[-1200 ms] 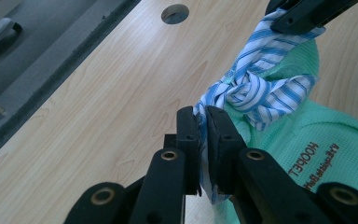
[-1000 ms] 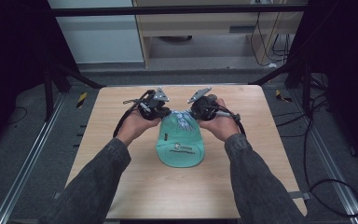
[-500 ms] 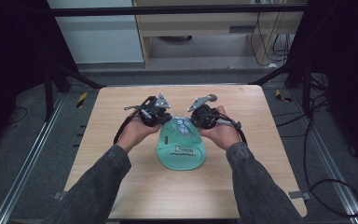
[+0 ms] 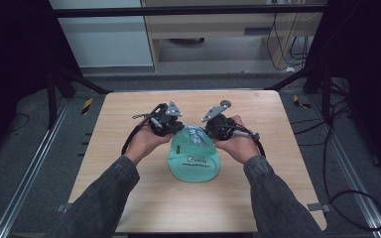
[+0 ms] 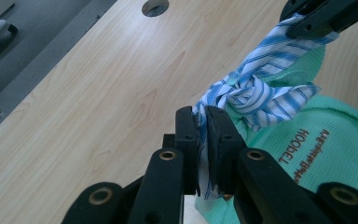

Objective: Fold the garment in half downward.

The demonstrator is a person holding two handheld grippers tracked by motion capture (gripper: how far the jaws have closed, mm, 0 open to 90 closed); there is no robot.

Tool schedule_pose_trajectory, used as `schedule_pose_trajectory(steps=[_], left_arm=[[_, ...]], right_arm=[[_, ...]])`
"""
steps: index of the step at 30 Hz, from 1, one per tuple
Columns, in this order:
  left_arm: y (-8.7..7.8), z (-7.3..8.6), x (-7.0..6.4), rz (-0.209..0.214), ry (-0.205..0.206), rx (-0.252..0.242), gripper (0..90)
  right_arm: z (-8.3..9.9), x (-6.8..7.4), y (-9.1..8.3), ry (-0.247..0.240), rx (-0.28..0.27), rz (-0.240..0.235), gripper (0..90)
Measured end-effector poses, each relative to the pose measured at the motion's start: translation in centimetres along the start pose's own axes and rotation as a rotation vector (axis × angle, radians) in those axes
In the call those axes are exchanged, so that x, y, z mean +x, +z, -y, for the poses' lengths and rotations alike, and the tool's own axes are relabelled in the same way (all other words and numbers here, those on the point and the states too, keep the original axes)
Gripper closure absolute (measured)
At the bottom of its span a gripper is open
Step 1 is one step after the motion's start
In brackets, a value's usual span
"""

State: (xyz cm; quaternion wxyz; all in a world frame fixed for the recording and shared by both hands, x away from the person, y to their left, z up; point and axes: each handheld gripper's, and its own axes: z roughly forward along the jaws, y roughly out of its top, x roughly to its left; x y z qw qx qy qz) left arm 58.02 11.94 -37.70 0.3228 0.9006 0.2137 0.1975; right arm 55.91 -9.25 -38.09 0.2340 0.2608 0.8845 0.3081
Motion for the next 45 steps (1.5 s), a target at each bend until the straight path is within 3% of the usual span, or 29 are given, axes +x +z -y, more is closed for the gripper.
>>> schedule_pose_trajectory(steps=[5, 12, 45], left_arm=[[-0.3, 0.9, -1.4, 0.003, 0.012, -0.008, 83.2], [-0.4, 2.3, -2.7, 0.020, -0.008, -0.015, 83.0], [0.1, 6.0, -5.7, 0.074, -0.028, -0.037, 81.6]], right_arm=[[0.9, 1.1, -0.1, -0.017, 0.007, -0.001, 84.3], [2.1, 2.3, 0.2, -0.018, 0.007, -0.018, 84.1], [4.4, 4.9, -0.2, -0.039, 0.004, -0.057, 82.5]])
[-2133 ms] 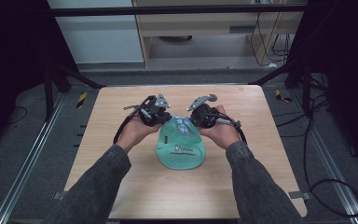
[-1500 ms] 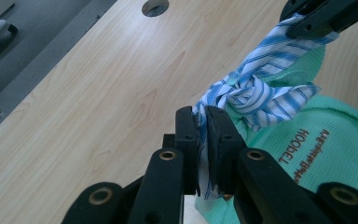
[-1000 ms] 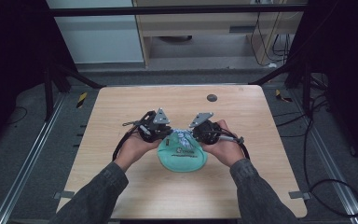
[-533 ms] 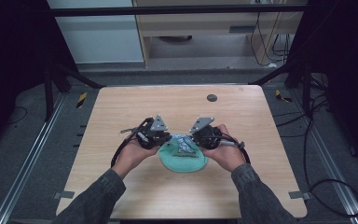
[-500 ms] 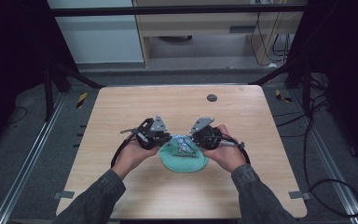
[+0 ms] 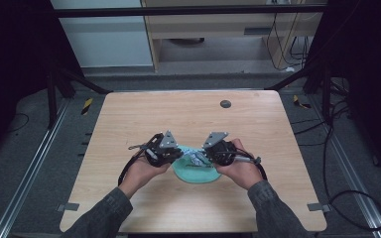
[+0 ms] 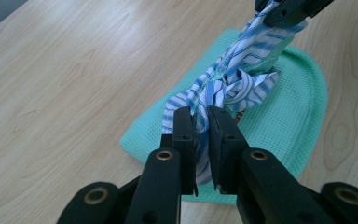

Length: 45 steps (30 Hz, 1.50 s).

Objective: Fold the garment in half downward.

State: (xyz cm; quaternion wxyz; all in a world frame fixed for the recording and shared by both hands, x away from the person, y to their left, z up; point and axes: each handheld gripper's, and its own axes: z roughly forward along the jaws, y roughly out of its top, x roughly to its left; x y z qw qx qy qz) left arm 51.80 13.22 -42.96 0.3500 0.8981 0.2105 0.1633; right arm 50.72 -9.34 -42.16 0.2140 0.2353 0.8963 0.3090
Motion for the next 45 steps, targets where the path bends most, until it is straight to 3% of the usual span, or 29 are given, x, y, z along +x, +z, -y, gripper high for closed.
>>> schedule_pose_trajectory(steps=[38, 41, 45], left_arm=[[0.3, 2.2, -1.5, 0.039, 0.002, -0.018, 80.7], [0.2, 2.5, -1.8, 0.021, 0.011, -0.024, 76.0], [0.2, 3.0, -2.0, 0.001, 0.006, -0.033, 61.5]], right_arm=[[1.8, 2.2, -0.1, -0.016, 0.021, -0.027, 82.6], [2.0, 2.3, 0.0, -0.011, 0.015, -0.031, 82.6], [2.4, 2.5, 0.0, -0.009, 0.019, -0.033, 83.1]])
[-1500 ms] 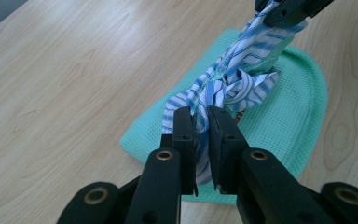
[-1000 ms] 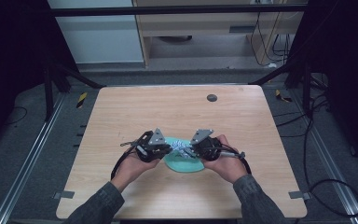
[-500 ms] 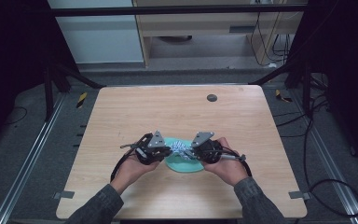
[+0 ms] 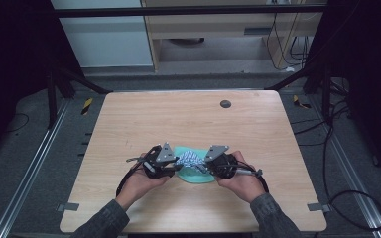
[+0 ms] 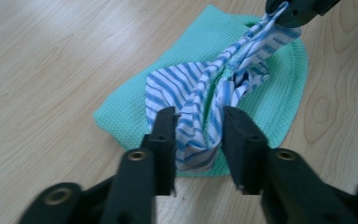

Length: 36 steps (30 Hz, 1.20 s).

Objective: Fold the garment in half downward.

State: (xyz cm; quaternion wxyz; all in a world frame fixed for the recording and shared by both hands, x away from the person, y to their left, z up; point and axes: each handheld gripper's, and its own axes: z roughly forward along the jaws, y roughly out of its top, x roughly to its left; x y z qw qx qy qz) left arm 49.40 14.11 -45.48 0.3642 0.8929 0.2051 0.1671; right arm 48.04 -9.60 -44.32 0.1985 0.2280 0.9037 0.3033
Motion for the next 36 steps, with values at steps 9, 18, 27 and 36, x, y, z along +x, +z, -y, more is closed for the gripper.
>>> schedule_pose_trajectory(steps=[9, 18, 27, 36], left_arm=[[0.3, 1.0, -0.3, 0.010, -0.006, 0.021, 45.4], [0.3, 1.6, -0.6, 0.020, 0.002, 0.019, 51.9], [0.4, 2.4, -1.0, 0.019, 0.016, 0.031, 56.0], [0.3, 2.9, -1.1, 0.012, 0.008, 0.025, 65.2]], right_arm=[[0.1, 0.2, -0.1, 0.001, -0.003, 0.000, 83.2], [0.8, 0.9, 0.0, 0.006, -0.003, -0.014, 82.8], [1.8, 1.8, 0.4, 0.017, 0.003, -0.036, 81.9], [2.2, 2.2, 0.7, 0.026, 0.005, -0.037, 75.8]])
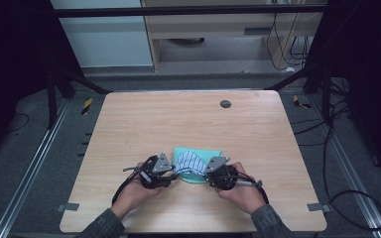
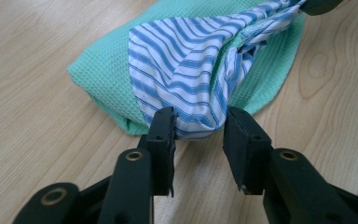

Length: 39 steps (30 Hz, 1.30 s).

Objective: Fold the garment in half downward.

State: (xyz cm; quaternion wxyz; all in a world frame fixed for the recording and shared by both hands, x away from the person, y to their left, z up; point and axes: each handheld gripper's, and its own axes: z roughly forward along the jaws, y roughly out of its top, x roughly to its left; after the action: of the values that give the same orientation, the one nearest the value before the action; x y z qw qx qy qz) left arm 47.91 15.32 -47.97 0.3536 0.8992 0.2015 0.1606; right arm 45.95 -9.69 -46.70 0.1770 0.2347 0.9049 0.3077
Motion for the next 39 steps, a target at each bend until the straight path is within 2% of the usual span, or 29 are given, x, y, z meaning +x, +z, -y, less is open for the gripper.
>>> schedule_pose_trajectory(steps=[4, 12, 14, 20, 32, 35, 36, 39], left_arm=[[0.0, 0.1, -0.1, -0.001, 0.003, -0.001, 69.8], [0.0, 0.2, -0.1, 0.005, 0.021, 0.014, 82.7], [0.0, 0.2, -0.1, 0.008, 0.012, 0.012, 83.8], [-0.1, 0.5, -0.1, 0.015, 0.025, 0.028, 87.2], [-0.3, 0.7, -0.3, 0.026, 0.038, 0.046, 87.9], [-0.3, 0.8, -0.4, 0.026, 0.019, 0.039, 87.0], [-0.3, 0.9, -0.4, 0.026, 0.021, 0.043, 85.1], [-0.5, 1.0, -0.3, 0.033, -0.006, 0.032, 79.8]], right_arm=[[0.2, 0.1, 0.1, 0.009, 0.001, 0.003, 73.8], [0.8, 0.5, 0.4, 0.005, 0.003, -0.012, 86.5], [0.8, 0.6, 0.5, 0.004, 0.005, -0.014, 88.0], [0.9, 1.0, 0.5, -0.023, 0.032, -0.025, 89.5], [1.0, 1.0, 0.6, -0.025, 0.042, -0.032, 89.5], [1.1, 1.0, 0.5, -0.015, 0.037, -0.034, 89.0], [1.1, 1.0, 0.5, -0.012, 0.033, -0.036, 88.6], [1.2, 0.9, 0.3, -0.008, 0.021, -0.033, 85.6]])
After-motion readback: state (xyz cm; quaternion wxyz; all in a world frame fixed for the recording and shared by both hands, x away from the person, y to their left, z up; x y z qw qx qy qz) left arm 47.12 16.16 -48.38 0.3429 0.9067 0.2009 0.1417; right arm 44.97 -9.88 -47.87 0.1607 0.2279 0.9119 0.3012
